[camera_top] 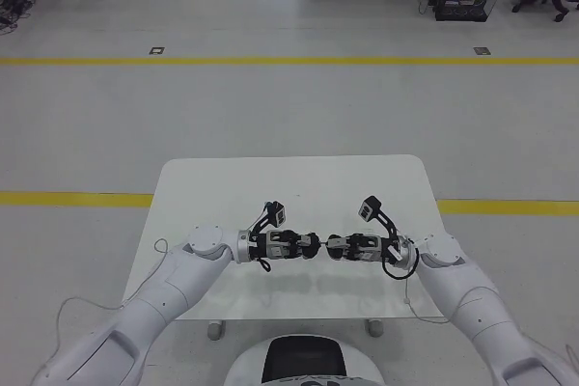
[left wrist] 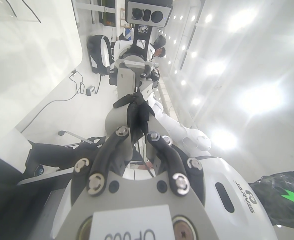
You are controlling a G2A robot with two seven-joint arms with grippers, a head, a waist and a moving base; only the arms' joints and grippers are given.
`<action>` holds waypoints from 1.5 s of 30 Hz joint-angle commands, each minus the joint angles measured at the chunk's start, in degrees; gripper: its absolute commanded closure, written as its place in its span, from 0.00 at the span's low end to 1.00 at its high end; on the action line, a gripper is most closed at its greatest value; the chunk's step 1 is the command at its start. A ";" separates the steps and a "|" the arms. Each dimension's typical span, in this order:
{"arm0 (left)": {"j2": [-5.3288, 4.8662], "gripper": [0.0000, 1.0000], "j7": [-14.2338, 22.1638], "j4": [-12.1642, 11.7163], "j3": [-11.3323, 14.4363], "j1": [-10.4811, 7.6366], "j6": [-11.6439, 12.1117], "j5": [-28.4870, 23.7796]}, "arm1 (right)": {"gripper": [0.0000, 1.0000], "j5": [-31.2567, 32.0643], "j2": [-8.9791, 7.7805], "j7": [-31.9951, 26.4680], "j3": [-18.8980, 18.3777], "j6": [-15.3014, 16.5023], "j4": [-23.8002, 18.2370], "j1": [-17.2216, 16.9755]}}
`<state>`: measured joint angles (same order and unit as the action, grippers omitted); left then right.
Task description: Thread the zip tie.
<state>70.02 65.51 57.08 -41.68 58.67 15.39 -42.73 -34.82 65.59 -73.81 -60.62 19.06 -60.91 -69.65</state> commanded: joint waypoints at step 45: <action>0.08 0.00 0.26 0.12 -0.14 -0.03 -0.17 1.04 | 1.00 0.19 0.04 0.02 0.13 0.09 0.56 0.47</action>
<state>70.10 65.73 57.24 -41.80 58.63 15.21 -41.68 -34.65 65.63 -73.79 -60.51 19.12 -60.32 -69.18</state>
